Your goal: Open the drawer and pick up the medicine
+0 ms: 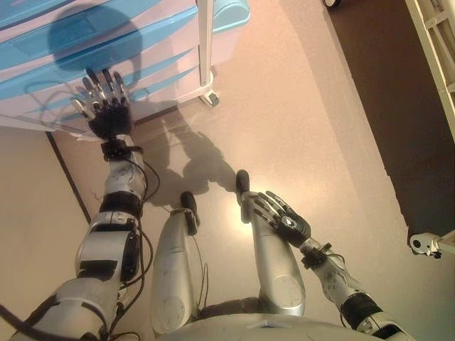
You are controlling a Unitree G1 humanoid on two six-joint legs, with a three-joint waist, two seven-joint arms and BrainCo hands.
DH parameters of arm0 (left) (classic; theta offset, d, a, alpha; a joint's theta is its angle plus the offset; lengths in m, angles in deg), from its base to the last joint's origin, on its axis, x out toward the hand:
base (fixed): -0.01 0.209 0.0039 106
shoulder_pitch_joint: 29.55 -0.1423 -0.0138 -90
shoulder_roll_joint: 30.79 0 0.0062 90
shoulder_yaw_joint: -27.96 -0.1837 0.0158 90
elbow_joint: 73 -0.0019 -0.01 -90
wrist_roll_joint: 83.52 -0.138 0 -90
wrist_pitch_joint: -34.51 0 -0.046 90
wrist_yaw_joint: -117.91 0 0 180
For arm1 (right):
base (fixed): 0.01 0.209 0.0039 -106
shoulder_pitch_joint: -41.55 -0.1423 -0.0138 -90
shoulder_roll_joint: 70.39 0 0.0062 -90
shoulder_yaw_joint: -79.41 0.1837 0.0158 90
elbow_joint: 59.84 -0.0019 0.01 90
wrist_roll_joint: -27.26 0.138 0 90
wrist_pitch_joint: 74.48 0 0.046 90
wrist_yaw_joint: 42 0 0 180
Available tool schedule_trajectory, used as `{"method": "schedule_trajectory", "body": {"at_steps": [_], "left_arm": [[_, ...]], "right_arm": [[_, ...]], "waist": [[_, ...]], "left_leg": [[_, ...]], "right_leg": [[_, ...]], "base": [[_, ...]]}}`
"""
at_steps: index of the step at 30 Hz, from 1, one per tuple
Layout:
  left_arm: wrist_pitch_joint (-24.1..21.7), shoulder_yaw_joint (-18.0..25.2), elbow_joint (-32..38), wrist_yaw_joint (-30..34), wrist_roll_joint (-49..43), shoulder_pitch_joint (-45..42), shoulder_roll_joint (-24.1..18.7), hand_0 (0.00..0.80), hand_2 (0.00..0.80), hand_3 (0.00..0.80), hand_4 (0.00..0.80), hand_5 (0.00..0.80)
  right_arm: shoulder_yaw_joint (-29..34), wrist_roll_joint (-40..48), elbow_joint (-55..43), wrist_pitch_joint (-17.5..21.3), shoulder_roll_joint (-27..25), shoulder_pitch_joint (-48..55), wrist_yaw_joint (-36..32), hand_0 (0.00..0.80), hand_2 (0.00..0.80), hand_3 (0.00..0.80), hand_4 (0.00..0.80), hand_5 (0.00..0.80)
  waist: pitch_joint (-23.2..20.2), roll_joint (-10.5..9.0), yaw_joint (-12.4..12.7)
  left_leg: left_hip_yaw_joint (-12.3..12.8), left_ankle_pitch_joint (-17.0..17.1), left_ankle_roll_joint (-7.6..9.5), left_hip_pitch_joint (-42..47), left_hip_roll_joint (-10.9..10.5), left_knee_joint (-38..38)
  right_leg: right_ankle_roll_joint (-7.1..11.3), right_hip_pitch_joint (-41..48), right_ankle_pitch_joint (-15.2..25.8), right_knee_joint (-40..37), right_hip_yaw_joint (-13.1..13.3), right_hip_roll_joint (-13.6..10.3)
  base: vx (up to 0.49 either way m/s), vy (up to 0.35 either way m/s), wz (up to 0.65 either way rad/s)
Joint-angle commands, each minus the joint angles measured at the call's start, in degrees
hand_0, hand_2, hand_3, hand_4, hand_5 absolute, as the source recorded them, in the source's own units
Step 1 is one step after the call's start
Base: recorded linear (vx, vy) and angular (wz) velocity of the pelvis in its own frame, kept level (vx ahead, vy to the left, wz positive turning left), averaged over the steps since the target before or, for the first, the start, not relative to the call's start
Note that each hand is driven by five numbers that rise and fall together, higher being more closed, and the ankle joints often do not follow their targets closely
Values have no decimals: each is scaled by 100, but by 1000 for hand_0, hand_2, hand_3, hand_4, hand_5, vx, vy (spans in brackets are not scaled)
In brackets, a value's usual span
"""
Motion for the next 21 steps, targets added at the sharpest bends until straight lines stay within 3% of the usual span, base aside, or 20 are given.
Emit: {"method": "schedule_trajectory", "body": {"at_steps": [1,11,21], "left_arm": [[208,130,-133,275,41,-162,-103,0,0,0,0,0],[358,-457,-215,725,23,-654,143,0,0,0,0,0],[368,-164,-201,753,41,-548,51,0,0,0,0,0]], "right_arm": [[-464,58,28,-267,78,519,41,0,0,0,0,0],[-469,4,-128,-356,118,494,145,0,0,0,0,0],[-487,34,-98,-366,92,477,134,0,0,0,0,0]], "waist": [[-195,149,93],[-195,153,134],[-195,134,128]], "left_leg": [[210,109,164,187,-367,-1044],[201,158,186,207,-382,-1129],[218,148,184,239,-345,-1113]], "right_leg": [[-20,135,-754,400,-288,139],[31,121,-689,391,-322,160],[54,118,-679,461,-321,164]], "base": [[-21,-24,5],[-5,-3,1],[0,0,0]]}}
